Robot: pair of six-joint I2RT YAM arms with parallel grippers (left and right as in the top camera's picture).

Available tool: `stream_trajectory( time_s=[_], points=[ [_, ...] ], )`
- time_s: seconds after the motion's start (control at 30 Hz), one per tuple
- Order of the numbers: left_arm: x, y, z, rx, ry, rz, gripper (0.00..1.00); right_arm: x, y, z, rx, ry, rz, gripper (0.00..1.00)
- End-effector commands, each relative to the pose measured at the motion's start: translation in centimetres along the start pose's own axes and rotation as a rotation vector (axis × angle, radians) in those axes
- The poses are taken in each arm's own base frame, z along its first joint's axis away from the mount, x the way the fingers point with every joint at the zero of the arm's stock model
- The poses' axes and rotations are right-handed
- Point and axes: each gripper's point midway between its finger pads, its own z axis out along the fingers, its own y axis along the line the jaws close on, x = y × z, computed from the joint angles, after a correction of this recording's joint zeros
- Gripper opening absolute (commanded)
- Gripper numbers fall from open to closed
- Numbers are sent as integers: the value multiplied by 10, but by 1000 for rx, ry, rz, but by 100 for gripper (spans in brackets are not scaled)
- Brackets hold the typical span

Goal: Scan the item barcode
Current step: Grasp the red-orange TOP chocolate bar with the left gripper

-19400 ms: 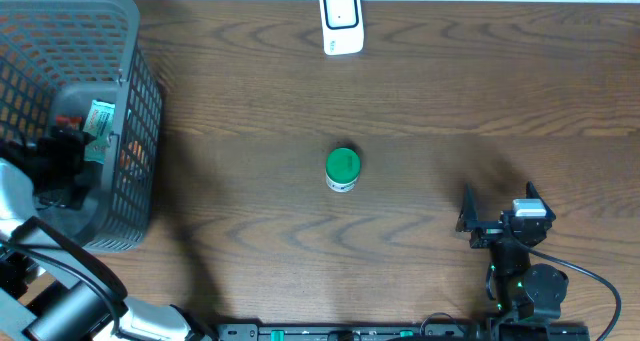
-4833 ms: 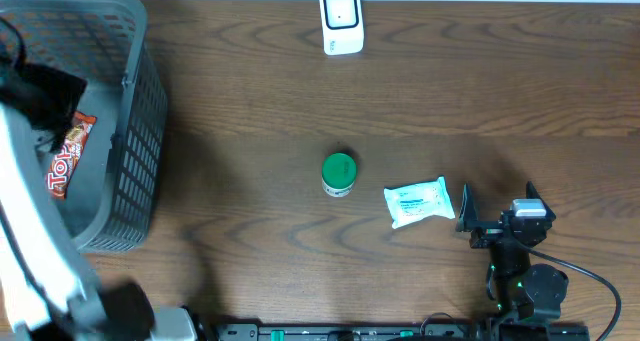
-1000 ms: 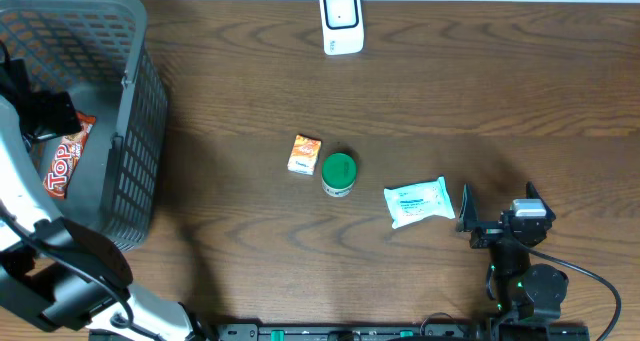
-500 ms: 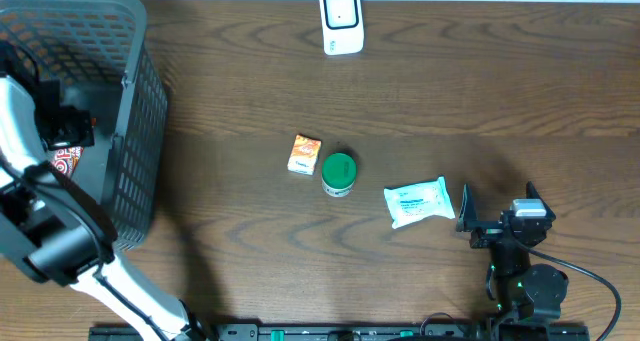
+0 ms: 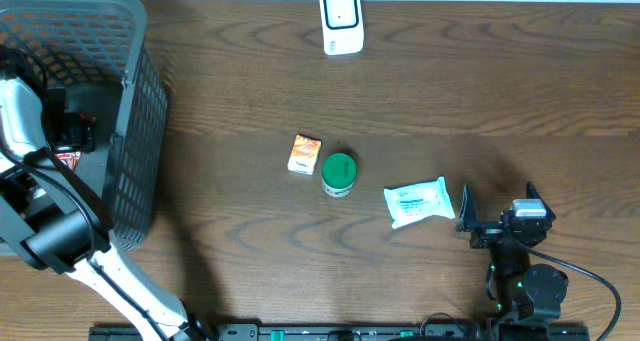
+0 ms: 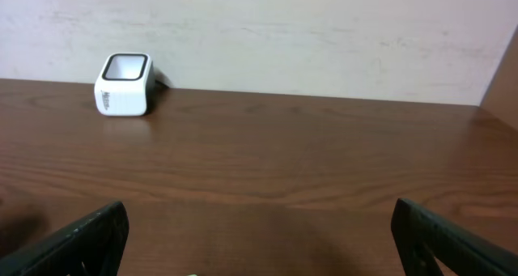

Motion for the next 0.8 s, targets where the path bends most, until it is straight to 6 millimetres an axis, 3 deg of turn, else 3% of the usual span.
stream_trajectory(
  time_s=[0.0, 0.23, 0.47, 0.57, 0.77],
  points=[
    [6, 1, 19, 3, 44, 16, 91, 1, -1, 0, 7, 0, 12, 99],
    [12, -10, 45, 36, 99, 29, 90, 1, -1, 0, 7, 0, 12, 99],
    [19, -39, 67, 171, 133, 35, 37, 1, -1, 0, 7, 0, 12, 99],
    [22, -40, 69, 174, 142, 37, 8, 1, -1, 0, 7, 0, 12, 99],
    [24, -40, 61, 172, 155, -30, 7, 1, -1, 0, 8, 0, 13, 99]
  ],
)
